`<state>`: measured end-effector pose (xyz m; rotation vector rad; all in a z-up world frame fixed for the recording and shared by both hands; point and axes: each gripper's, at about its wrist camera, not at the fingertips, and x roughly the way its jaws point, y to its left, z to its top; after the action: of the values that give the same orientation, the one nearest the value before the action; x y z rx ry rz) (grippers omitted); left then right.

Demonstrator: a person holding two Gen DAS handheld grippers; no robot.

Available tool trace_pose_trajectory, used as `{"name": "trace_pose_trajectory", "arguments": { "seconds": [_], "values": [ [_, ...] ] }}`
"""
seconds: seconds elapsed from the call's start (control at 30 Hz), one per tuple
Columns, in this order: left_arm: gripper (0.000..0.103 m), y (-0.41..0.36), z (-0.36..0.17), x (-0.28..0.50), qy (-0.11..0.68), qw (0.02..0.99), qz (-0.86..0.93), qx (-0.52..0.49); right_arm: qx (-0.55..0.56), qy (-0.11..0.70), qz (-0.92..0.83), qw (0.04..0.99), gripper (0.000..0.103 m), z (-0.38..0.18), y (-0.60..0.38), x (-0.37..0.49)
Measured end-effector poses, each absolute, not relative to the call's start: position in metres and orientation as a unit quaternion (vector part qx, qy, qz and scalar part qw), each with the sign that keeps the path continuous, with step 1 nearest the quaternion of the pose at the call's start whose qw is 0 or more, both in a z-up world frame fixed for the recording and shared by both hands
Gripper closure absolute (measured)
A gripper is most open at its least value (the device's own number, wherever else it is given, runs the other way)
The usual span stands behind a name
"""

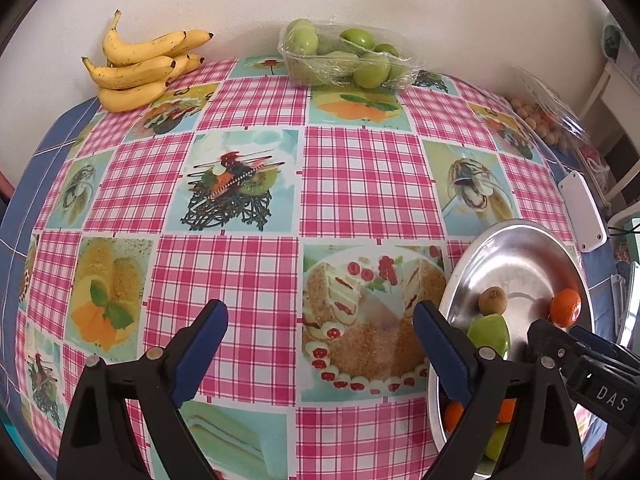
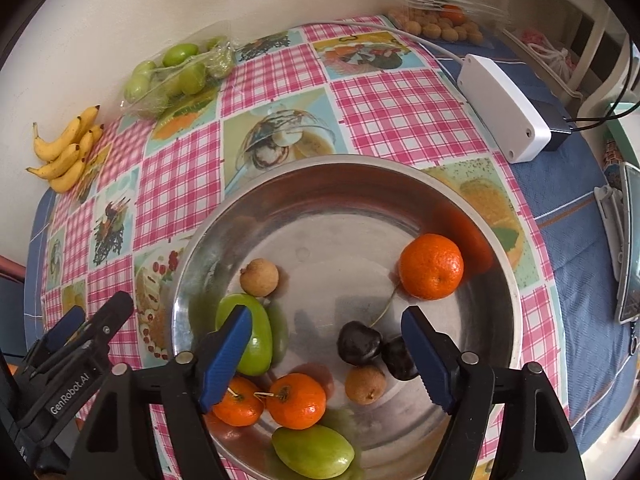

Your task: Organize fruits

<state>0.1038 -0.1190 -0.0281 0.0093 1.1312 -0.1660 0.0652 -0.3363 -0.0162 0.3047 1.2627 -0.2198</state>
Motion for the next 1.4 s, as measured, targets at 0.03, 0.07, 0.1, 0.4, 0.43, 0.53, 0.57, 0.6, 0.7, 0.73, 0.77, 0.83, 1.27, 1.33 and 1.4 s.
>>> {"name": "trace_pose_trajectory", "arguments": {
  "seconds": [0.03,0.07,0.1,0.4,0.43,0.53,0.57,0.6,0.7,0.73,0.77,0.83,1.27,1.33,1.4],
  "values": [
    [0.009,-0.119,-0.028,0.103,0.534,0.842,-0.08,0.005,0.141,0.586,-0.101,0.791,0.018,-0.016,-0.335,0.065],
    [0.009,-0.119,-0.027,0.102,0.532,0.843,-0.08,0.008,0.141,0.586,-0.099,0.792,0.016,-0.016,-0.334,0.066],
    [0.009,-0.119,-0.026,0.102,0.531,0.844,-0.08,0.011,0.141,0.585,-0.098,0.792,0.014,-0.016,-0.333,0.066],
    [0.009,-0.114,-0.024,0.093,0.525,0.846,-0.088,0.018,0.139,0.583,-0.086,0.796,0.0,-0.011,-0.324,0.065],
    [0.009,-0.113,-0.024,0.092,0.527,0.845,-0.088,0.018,0.139,0.583,-0.085,0.796,0.0,-0.011,-0.324,0.064],
    [0.009,-0.11,-0.025,0.086,0.533,0.841,-0.089,0.022,0.136,0.584,-0.087,0.795,0.0,-0.01,-0.321,0.061],
    [0.009,-0.108,-0.024,0.083,0.535,0.84,-0.091,0.023,0.136,0.585,-0.087,0.795,0.0,-0.01,-0.32,0.06],
    [0.009,-0.107,-0.024,0.081,0.536,0.839,-0.093,0.022,0.137,0.585,-0.087,0.794,0.0,-0.01,-0.319,0.058],
    [0.009,-0.103,-0.016,0.073,0.526,0.845,-0.092,0.033,0.142,0.584,-0.086,0.795,0.0,-0.006,-0.316,0.052],
    [0.009,-0.103,-0.013,0.07,0.522,0.847,-0.09,0.041,0.143,0.581,-0.088,0.796,0.0,-0.004,-0.314,0.048],
    [0.009,-0.103,-0.01,0.067,0.518,0.849,-0.091,0.046,0.141,0.579,-0.09,0.798,0.0,-0.002,-0.312,0.046],
    [0.009,-0.101,-0.005,0.062,0.511,0.853,-0.094,0.05,0.138,0.577,-0.09,0.8,0.0,0.001,-0.307,0.041],
    [0.009,-0.075,0.021,0.024,0.476,0.875,-0.075,0.05,0.119,0.552,-0.089,0.821,0.0,0.025,-0.276,0.007],
    [0.009,-0.075,0.025,0.017,0.467,0.879,-0.075,0.057,0.119,0.55,-0.087,0.822,0.0,0.026,-0.273,0.0],
    [0.009,-0.074,0.027,0.011,0.465,0.88,-0.079,0.059,0.117,0.548,-0.087,0.824,0.0,0.028,-0.271,-0.007]
  ]
}}
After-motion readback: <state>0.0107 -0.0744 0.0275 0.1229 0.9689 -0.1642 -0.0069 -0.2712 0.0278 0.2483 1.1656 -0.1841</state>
